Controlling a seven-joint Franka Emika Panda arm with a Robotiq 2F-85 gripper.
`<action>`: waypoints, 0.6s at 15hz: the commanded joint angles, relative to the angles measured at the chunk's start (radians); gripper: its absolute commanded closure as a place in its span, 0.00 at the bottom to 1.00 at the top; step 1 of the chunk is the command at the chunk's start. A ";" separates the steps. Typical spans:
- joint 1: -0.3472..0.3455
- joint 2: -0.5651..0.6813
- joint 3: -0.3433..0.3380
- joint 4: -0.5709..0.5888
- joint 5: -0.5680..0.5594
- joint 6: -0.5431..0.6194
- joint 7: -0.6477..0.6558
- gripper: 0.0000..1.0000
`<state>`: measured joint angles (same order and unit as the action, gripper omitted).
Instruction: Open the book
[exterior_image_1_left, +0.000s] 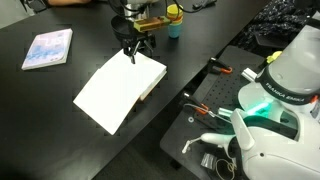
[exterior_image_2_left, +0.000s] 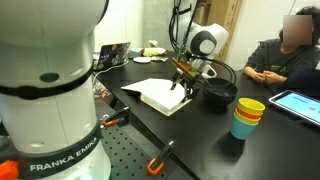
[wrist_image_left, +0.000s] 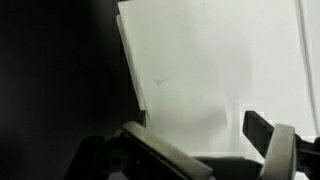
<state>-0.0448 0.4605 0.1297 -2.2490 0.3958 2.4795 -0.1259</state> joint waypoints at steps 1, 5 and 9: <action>-0.040 0.012 0.035 0.016 0.055 -0.024 -0.050 0.00; -0.055 0.011 0.053 0.014 0.095 -0.043 -0.075 0.00; -0.056 0.000 0.060 0.011 0.115 -0.064 -0.080 0.00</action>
<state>-0.0864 0.4690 0.1570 -2.2489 0.4663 2.4556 -0.1850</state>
